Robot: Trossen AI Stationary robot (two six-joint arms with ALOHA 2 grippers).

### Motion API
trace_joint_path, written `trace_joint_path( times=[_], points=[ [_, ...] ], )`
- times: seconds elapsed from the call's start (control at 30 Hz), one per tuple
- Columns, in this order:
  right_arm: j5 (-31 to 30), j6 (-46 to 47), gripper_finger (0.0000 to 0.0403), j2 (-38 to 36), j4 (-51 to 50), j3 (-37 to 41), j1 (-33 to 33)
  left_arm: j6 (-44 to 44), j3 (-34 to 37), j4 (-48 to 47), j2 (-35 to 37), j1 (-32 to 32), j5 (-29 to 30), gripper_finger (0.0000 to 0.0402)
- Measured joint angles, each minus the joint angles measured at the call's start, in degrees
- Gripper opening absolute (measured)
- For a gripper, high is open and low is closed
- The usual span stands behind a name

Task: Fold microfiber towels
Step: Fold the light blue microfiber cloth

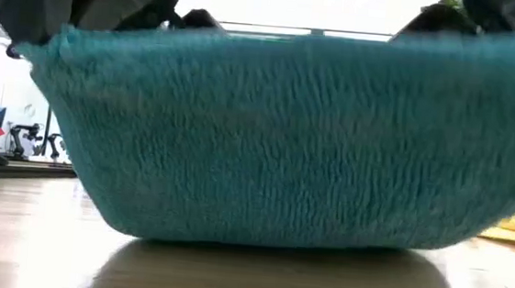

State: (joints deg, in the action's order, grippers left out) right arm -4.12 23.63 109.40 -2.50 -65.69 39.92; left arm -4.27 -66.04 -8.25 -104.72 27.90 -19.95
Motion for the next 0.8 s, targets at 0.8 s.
trace_joint_path(
  times=[0.8],
  points=[
    [-6.5,11.0,0.0008,-5.0,0.3,4.1,-0.6,1.8,3.8,-1.0,2.4,-1.7,2.5,0.0]
  ],
)
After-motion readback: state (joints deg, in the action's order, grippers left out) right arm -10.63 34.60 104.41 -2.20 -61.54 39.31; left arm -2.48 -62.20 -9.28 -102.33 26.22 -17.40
